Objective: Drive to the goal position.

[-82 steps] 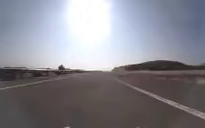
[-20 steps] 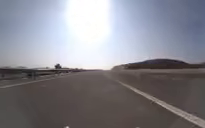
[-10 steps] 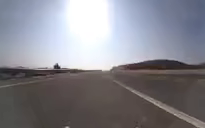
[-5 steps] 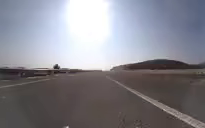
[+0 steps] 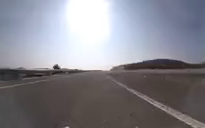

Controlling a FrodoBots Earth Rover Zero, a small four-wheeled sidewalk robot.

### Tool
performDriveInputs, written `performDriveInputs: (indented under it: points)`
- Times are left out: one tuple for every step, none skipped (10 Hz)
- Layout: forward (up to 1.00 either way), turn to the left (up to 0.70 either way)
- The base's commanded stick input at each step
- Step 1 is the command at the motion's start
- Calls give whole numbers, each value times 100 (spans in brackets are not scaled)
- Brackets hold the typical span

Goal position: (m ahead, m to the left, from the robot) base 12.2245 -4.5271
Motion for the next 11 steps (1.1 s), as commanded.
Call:
performDriveInputs:
  points:
    - [100,0]
    - [100,0]
    - [100,0]
    - [100,0]
    - [100,0]
    - [100,0]
    - [100,0]
    - [100,0]
    - [100,0]
    - [100,0]
    - [100,0]
